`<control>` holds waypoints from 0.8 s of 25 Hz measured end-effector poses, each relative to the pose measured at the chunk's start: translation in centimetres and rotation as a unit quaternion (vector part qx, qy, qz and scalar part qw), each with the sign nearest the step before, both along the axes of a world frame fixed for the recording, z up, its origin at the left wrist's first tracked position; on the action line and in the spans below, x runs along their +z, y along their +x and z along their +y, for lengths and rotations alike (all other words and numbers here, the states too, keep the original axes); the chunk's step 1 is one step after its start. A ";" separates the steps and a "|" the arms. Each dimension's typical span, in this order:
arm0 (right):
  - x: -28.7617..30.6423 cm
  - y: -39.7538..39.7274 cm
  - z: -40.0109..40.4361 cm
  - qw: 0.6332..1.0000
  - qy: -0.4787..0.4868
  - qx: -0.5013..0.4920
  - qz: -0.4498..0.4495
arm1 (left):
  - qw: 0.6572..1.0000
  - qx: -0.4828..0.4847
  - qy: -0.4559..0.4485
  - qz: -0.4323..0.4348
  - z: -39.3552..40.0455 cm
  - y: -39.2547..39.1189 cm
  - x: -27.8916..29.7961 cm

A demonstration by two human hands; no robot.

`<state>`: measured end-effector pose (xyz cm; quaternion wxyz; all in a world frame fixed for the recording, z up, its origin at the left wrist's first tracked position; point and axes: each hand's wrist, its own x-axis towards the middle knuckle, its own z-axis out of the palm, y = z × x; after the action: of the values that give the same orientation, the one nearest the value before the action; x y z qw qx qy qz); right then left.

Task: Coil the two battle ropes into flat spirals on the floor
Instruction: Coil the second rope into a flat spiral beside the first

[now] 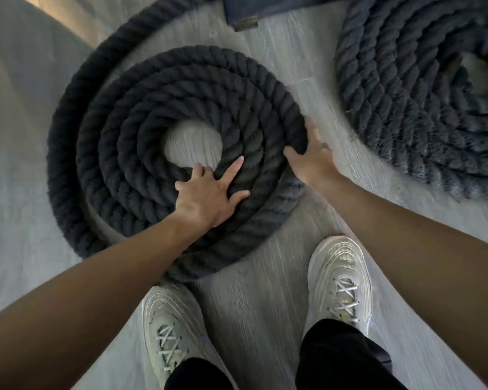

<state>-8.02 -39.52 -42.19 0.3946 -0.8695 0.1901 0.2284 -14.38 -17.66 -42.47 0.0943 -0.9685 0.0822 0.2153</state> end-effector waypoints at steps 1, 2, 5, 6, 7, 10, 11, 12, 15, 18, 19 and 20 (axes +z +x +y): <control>-0.1 0.6 0.1 0.999 -0.030 -0.013 -0.003 | 0.999 0.029 -0.007 0.014 -1.0 0.6 0.0; -0.2 0.5 0.4 0.998 -0.053 -0.013 -0.008 | 0.999 0.047 -0.012 0.023 -1.7 1.0 -0.1; -0.6 -3.9 1.9 0.998 -0.053 0.012 -0.040 | 1.000 0.023 -0.013 -0.010 -1.1 1.0 -0.6; -0.5 -6.5 2.5 0.999 -0.029 0.009 -0.041 | 0.999 -0.002 -0.021 -0.037 -0.2 0.6 -0.9; -0.4 -9.0 3.0 0.999 -0.002 0.001 -0.040 | 0.997 -0.028 -0.035 -0.065 0.8 0.0 -1.1; -0.9 -13.0 4.5 0.998 0.053 -0.020 -0.026 | 0.989 -0.091 -0.056 -0.105 3.9 -1.2 -1.5; -1.2 -13.1 4.7 0.998 0.060 -0.020 -0.024 | 0.989 -0.103 -0.055 -0.095 4.9 -1.0 -1.4; -1.4 -12.9 4.8 0.998 0.055 -0.012 -0.022 | 0.989 -0.113 -0.056 -0.073 5.8 -0.5 -1.2; -1.6 -11.7 4.3 0.999 0.003 0.039 -0.026 | 0.987 -0.144 -0.067 0.002 7.5 1.5 -0.8; -1.6 -9.9 3.1 0.995 -0.055 0.083 -0.020 | 0.986 -0.163 -0.039 -0.018 6.8 2.4 -0.8; -1.6 -9.0 2.7 0.993 -0.069 0.091 -0.024 | 0.986 -0.158 -0.034 -0.029 6.2 2.4 -0.8; -1.8 -8.0 2.2 0.992 -0.079 0.096 -0.029 | 0.988 -0.148 -0.031 -0.036 5.5 2.4 -0.8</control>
<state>-15.99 -37.35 -43.95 0.3066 -0.9183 0.1120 0.2241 -12.00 -12.16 -43.24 0.0984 -0.9552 0.2281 0.1611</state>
